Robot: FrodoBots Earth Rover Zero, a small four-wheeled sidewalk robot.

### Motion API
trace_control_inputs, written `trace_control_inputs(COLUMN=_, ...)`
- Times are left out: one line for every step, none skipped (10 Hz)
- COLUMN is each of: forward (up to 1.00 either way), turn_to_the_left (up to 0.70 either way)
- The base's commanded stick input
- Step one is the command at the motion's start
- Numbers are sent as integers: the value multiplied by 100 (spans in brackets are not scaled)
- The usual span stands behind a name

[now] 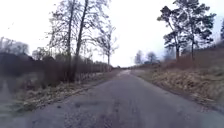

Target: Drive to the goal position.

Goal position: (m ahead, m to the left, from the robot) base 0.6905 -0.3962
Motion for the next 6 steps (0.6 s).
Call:
trace_control_inputs(forward=50, turn_to_the_left=1)
trace_control_inputs(forward=50, turn_to_the_left=1)
trace_control_inputs(forward=50, turn_to_the_left=1)
trace_control_inputs(forward=50, turn_to_the_left=1)
trace_control_inputs(forward=50, turn_to_the_left=1)
trace_control_inputs(forward=50, turn_to_the_left=1)
